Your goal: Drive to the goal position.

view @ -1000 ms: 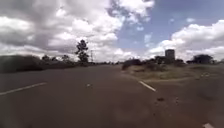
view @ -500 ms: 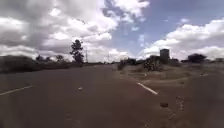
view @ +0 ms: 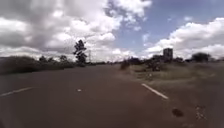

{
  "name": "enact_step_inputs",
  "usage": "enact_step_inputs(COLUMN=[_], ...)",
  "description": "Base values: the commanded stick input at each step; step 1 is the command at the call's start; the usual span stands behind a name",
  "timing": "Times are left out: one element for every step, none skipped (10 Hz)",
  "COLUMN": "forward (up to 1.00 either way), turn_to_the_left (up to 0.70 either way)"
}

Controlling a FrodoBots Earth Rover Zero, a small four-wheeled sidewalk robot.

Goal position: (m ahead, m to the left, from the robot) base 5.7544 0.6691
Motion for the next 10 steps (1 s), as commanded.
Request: enact_step_inputs(forward=[0.7,0.7,0.7,0.7,0.7,0.7,0.7,0.7,0.7,0.7], turn_to_the_left=[0.0,0.0,0.0,0.0,0.0,0.0,0.0,0.0,0.0,0.0])
